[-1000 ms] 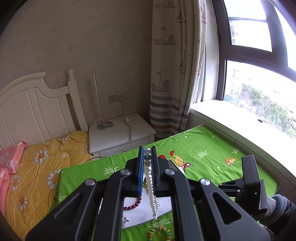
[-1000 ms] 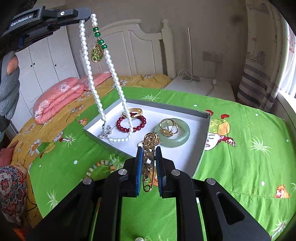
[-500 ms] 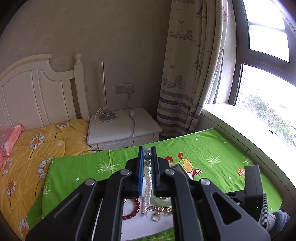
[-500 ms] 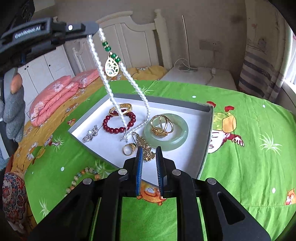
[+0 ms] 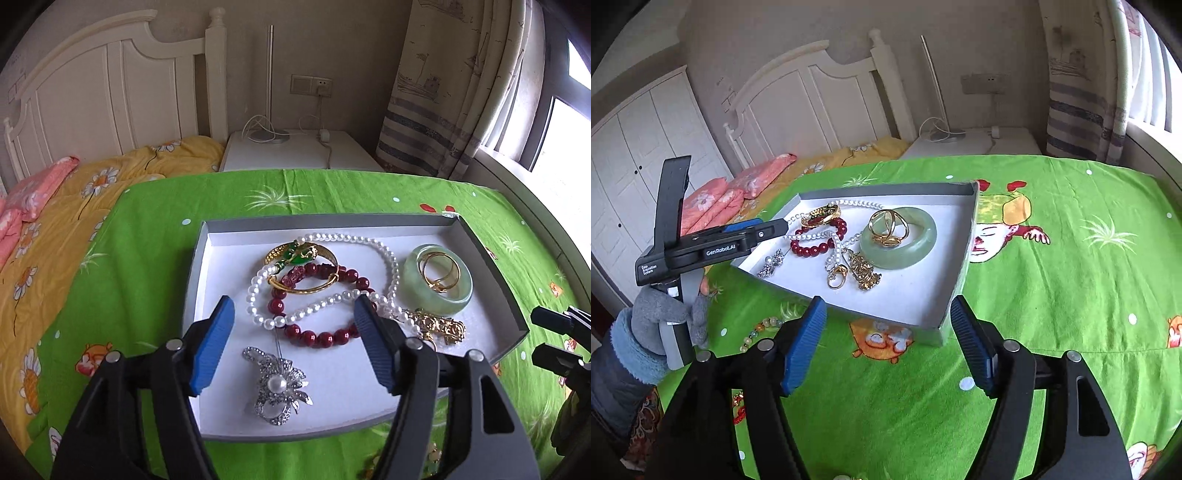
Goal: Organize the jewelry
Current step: 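Carry the pin and pearl necklace into the white box and open both tools, then move both tools toward the beaded bracelet and red cord bracelet, then grasp the red cord bracelet with the right tool while the left tool grasps the pale beaded bracelet, then carry both bracelets over the white box and open both tools to drop them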
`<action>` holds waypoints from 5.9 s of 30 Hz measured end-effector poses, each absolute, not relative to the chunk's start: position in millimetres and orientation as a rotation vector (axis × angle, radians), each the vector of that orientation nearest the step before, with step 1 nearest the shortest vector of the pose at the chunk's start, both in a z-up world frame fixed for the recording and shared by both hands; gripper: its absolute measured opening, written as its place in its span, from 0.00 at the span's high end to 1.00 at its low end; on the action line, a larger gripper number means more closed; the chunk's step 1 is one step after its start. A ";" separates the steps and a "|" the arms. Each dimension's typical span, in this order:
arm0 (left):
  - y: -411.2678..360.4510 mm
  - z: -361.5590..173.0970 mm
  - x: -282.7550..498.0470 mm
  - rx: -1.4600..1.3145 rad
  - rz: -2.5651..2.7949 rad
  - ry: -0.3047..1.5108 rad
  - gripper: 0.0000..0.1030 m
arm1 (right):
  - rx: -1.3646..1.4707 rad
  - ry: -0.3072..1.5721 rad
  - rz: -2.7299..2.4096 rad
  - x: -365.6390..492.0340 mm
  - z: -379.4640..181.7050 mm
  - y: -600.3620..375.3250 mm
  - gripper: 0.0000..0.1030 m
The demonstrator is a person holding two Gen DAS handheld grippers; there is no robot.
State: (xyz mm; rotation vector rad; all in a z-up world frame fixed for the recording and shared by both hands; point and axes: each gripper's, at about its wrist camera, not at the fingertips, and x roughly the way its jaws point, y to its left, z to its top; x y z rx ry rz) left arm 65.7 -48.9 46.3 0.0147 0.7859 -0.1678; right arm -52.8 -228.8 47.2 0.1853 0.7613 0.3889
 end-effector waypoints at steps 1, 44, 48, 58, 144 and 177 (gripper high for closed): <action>-45.9 47.8 57.7 0.005 -0.163 0.768 0.27 | 0.195 0.756 0.381 -56.6 47.0 -232.1 0.29; -11.3 20.6 -104.4 0.081 0.031 0.770 0.02 | -0.125 0.972 0.356 -128.7 9.8 -80.1 0.15; -10.8 21.5 -105.8 0.073 0.022 0.761 0.02 | -0.180 0.962 0.354 -130.9 7.2 -75.7 0.16; -8.5 21.6 -107.0 0.058 0.012 0.755 0.02 | -0.202 0.910 0.376 -137.3 13.1 -101.7 0.82; -50.8 20.5 -101.9 -0.150 -0.292 0.816 0.65 | 0.195 0.689 0.479 -177.8 33.4 -192.8 0.84; -82.0 86.3 -104.0 0.095 -0.279 0.698 0.91 | 0.028 0.808 0.427 -145.9 41.5 -196.5 0.82</action>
